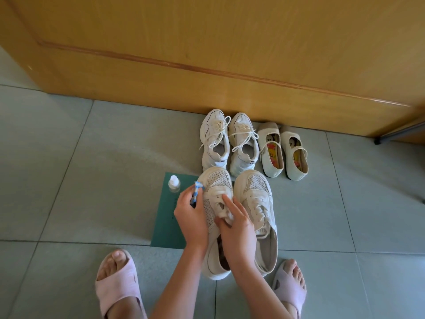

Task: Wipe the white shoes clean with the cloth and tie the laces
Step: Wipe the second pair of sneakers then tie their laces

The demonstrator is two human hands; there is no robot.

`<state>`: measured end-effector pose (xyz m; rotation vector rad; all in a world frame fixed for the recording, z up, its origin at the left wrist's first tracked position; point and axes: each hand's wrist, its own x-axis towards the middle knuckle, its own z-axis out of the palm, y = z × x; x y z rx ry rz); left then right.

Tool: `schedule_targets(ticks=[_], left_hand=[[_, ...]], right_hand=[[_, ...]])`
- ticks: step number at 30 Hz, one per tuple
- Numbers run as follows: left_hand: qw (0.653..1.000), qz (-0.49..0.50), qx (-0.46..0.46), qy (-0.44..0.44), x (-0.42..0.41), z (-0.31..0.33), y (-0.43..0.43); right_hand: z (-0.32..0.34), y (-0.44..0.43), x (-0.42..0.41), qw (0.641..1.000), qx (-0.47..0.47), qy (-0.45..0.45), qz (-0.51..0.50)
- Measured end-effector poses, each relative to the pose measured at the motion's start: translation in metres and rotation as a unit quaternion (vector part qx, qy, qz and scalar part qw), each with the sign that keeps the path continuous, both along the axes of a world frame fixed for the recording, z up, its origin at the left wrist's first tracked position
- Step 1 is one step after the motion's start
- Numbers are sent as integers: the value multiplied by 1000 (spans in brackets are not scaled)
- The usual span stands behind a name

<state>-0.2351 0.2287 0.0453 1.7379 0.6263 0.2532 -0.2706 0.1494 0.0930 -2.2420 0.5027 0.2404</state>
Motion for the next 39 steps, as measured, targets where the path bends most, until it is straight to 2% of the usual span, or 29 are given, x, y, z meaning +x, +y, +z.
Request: schedule_targets(ticks=[7, 10, 15, 20, 27, 39], left_hand=[[998, 14, -33, 44, -21, 2, 11], [999, 7, -28, 31, -20, 4, 15], [997, -21, 51, -45, 24, 19, 10], [997, -67, 25, -18, 60, 6, 3], [994, -71, 75, -31, 32, 0, 9], [999, -46, 14, 9, -31, 2, 13]], right_hand=[[1, 1, -1, 1000, 0, 0, 2], [2, 1, -1, 1000, 6, 0, 0], [3, -1, -1, 1000, 2, 4, 0], [2, -2, -1, 1000, 7, 3, -1], [0, -3, 0, 1000, -2, 6, 3], [0, -1, -1, 1000, 11, 2, 2]])
